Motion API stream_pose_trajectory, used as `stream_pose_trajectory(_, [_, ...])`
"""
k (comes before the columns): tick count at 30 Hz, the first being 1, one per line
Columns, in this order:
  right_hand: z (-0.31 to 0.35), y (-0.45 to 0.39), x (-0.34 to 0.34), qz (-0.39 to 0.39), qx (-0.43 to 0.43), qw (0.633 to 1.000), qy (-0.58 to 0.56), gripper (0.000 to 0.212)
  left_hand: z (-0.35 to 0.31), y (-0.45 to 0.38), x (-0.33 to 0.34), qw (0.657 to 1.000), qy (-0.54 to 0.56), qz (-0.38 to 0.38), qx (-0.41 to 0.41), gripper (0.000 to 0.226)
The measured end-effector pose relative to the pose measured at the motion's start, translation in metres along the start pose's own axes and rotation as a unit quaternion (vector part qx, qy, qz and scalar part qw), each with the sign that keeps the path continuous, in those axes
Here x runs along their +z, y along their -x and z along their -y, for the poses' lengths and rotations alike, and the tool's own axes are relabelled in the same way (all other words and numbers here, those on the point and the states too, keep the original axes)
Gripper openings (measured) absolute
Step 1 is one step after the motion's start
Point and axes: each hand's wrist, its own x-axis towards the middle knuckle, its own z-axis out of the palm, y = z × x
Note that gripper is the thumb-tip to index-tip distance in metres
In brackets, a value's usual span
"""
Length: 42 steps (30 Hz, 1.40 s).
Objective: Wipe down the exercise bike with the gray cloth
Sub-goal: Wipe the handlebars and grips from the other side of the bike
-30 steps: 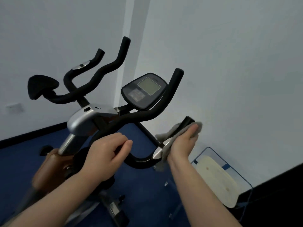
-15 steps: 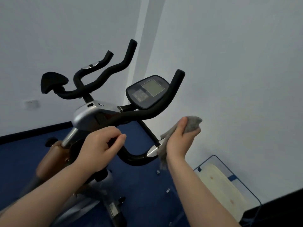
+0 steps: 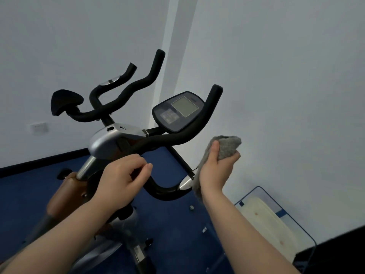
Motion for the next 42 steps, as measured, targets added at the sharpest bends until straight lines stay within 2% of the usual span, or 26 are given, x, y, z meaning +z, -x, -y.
stream_pose_trajectory(2, [0.008, -0.004, -0.004, -0.005, -0.066, 0.996, 0.057, 0.048, 0.001, 0.0, 0.0, 1.0, -0.001, 0.007, 0.001, 0.041])
stream_pose_trajectory(4, [0.021, -0.023, -0.009, 0.01, -0.175, 0.976, 0.131, 0.052, 0.002, 0.001, -0.001, 1.0, -0.006, 0.011, 0.005, 0.043])
stream_pose_trajectory(5, [0.028, -0.035, -0.012, 0.031, -0.233, 0.954, 0.186, 0.052, 0.002, 0.001, -0.001, 1.0, -0.009, 0.012, 0.007, 0.044])
stream_pose_trajectory(7, [0.038, -0.048, -0.021, 0.085, -0.355, 0.88, 0.305, 0.053, 0.001, 0.001, -0.001, 1.0, -0.009, 0.013, 0.007, 0.045])
stream_pose_trajectory(8, [0.036, -0.048, -0.025, 0.102, -0.405, 0.843, 0.339, 0.055, 0.001, 0.0, -0.001, 1.0, -0.008, 0.014, 0.005, 0.045])
stream_pose_trajectory(10, [0.026, -0.035, -0.032, 0.129, -0.459, 0.799, 0.366, 0.06, 0.001, 0.0, -0.002, 1.0, -0.008, 0.015, 0.004, 0.046])
stream_pose_trajectory(13, [0.008, -0.011, -0.04, 0.165, -0.48, 0.766, 0.395, 0.055, 0.0, 0.002, -0.003, 1.0, -0.002, 0.015, 0.015, 0.048])
stream_pose_trajectory(16, [0.004, 0.025, -0.035, 0.217, -0.462, 0.767, 0.39, 0.048, -0.001, 0.001, -0.003, 1.0, -0.013, 0.013, 0.016, 0.049])
stream_pose_trajectory(17, [0.006, 0.039, -0.029, 0.24, -0.458, 0.754, 0.404, 0.049, -0.001, 0.001, -0.003, 0.999, -0.031, 0.007, 0.018, 0.048])
stream_pose_trajectory(18, [0.009, 0.051, -0.024, 0.274, -0.457, 0.729, 0.429, 0.05, 0.0, 0.0, -0.004, 0.998, -0.057, -0.001, 0.022, 0.047])
stream_pose_trajectory(21, [0.023, 0.061, -0.02, 0.409, -0.444, 0.614, 0.508, 0.053, 0.005, 0.006, -0.007, 0.988, -0.153, -0.018, 0.028, 0.04])
stream_pose_trajectory(22, [0.028, 0.056, -0.022, 0.444, -0.44, 0.586, 0.515, 0.051, 0.008, 0.01, -0.009, 0.984, -0.176, -0.025, 0.024, 0.038])
stream_pose_trajectory(24, [0.031, 0.048, -0.029, 0.476, -0.445, 0.559, 0.513, 0.05, 0.013, 0.018, -0.013, 0.978, -0.204, -0.04, 0.005, 0.031])
stream_pose_trajectory(28, [0.023, 0.065, -0.014, 0.442, -0.466, 0.533, 0.551, 0.055, 0.02, 0.025, -0.015, 0.976, -0.201, -0.059, -0.053, 0.026])
stream_pose_trajectory(29, [0.02, 0.07, -0.003, 0.438, -0.452, 0.544, 0.555, 0.054, 0.02, 0.026, -0.015, 0.978, -0.188, -0.067, -0.067, 0.027])
stream_pose_trajectory(30, [0.017, 0.072, 0.01, 0.438, -0.423, 0.572, 0.549, 0.053, 0.019, 0.027, -0.016, 0.978, -0.176, -0.076, -0.08, 0.028])
stream_pose_trajectory(33, [0.019, 0.065, 0.052, 0.493, -0.249, 0.647, 0.525, 0.057, 0.016, 0.029, -0.017, 0.977, -0.154, -0.093, -0.113, 0.029])
stream_pose_trajectory(35, [0.019, 0.061, 0.063, 0.528, -0.179, 0.671, 0.489, 0.058, 0.016, 0.03, -0.017, 0.977, -0.154, -0.089, -0.119, 0.029])
stream_pose_trajectory(37, [0.02, 0.062, 0.056, 0.526, -0.227, 0.651, 0.498, 0.048, 0.016, 0.029, -0.018, 0.976, -0.161, -0.087, -0.116, 0.031])
stream_pose_trajectory(40, [0.017, 0.062, 0.031, 0.514, -0.341, 0.577, 0.535, 0.045, 0.017, 0.029, -0.016, 0.976, -0.159, -0.093, -0.12, 0.031])
stream_pose_trajectory(42, [0.016, 0.057, 0.031, 0.521, -0.344, 0.563, 0.542, 0.048, 0.019, 0.029, -0.015, 0.975, -0.154, -0.104, -0.121, 0.029])
